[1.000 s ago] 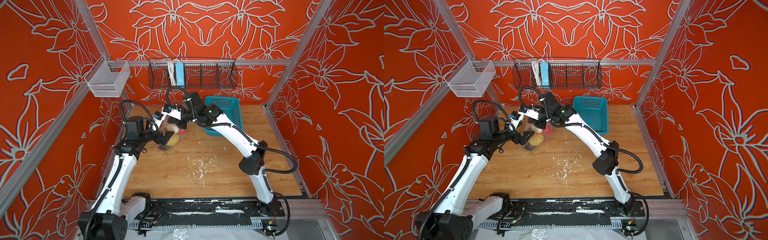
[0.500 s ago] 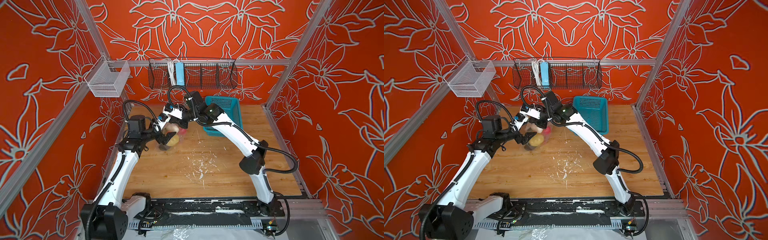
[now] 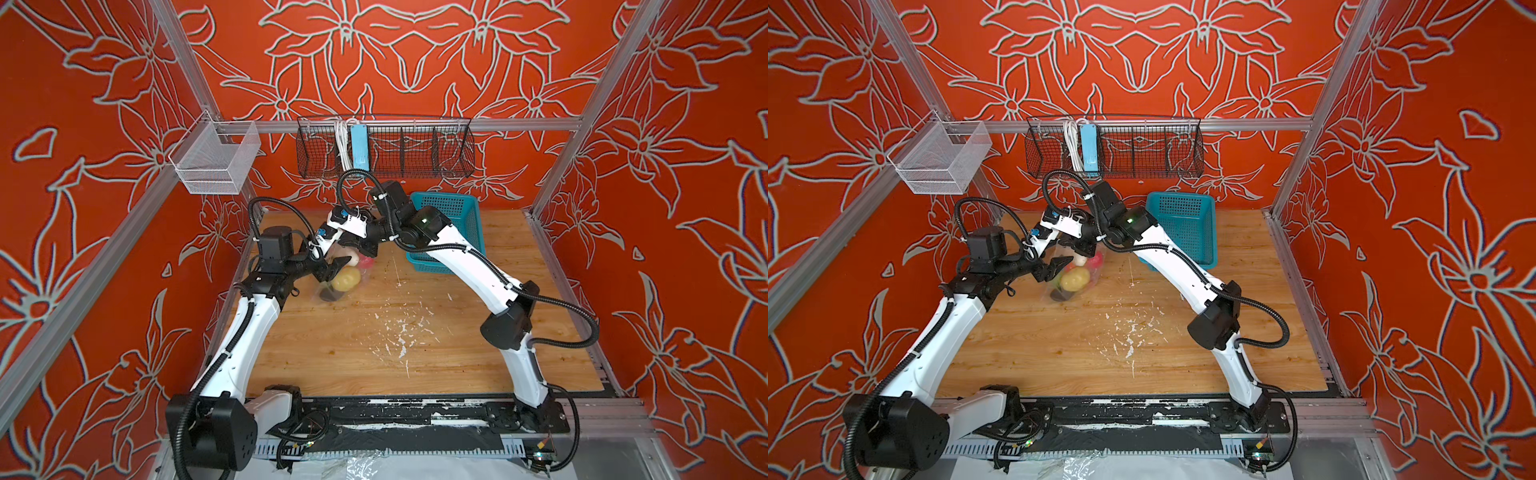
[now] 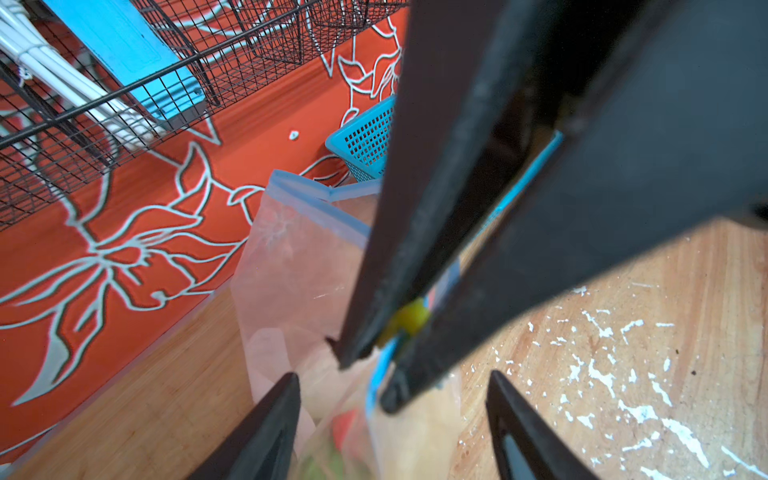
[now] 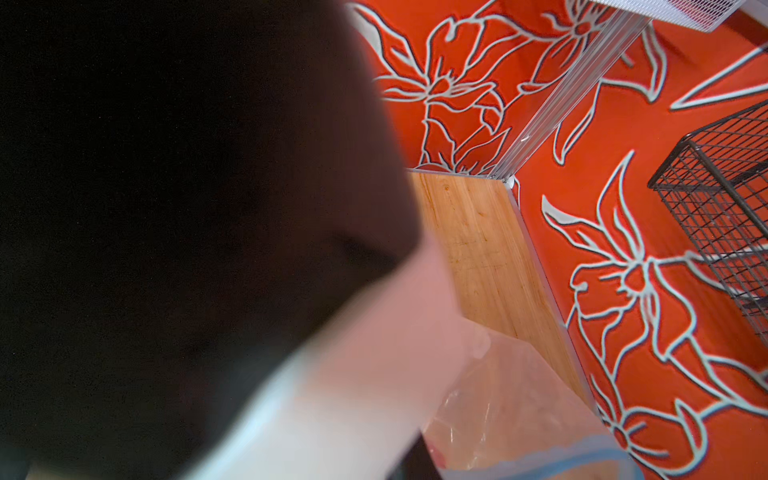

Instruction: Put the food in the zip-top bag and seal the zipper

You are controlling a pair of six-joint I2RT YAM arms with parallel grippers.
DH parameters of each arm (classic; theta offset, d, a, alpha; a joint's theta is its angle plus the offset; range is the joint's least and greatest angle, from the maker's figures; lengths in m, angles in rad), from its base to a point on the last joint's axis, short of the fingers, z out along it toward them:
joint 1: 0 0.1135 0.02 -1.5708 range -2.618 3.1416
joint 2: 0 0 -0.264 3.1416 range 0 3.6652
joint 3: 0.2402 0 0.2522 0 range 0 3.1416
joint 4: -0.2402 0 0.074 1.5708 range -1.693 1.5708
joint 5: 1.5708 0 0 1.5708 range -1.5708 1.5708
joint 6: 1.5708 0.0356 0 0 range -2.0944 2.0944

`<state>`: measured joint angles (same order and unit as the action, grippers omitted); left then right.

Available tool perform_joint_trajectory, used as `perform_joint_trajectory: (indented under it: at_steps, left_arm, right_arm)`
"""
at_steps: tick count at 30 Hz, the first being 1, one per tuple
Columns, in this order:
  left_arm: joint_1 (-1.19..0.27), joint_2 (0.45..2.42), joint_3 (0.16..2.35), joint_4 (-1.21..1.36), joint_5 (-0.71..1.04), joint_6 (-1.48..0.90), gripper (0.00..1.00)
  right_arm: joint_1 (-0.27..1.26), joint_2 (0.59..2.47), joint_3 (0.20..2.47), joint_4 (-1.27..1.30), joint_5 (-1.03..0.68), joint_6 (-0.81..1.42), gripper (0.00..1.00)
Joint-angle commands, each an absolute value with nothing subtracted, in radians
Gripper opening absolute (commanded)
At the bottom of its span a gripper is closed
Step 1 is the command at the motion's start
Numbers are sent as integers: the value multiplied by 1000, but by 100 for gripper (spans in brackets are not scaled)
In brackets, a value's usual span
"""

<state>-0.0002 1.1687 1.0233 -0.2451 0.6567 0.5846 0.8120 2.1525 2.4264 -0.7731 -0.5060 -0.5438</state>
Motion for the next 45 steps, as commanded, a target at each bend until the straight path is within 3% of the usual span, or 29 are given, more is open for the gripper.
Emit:
perform_joint_trajectory:
  at_steps: [1,11,15,45]
  left_arm:
    - [-22,1189,1080,-170,683,591,60]
    - [-146,1199,1123,-216,556,657,29]
    - [-181,1188,1147,-263,520,672,0]
    - [-183,947,1060,-262,612,604,0]
  right_arm:
    - [828,2125,2413,-828,-546,-581,0]
    - [829,2130,2414,-835,-545,-583,0]
    - [829,2134,2415,-843,-528,-595,0]
    - [711,2183,2483,-990,-601,-714,0]
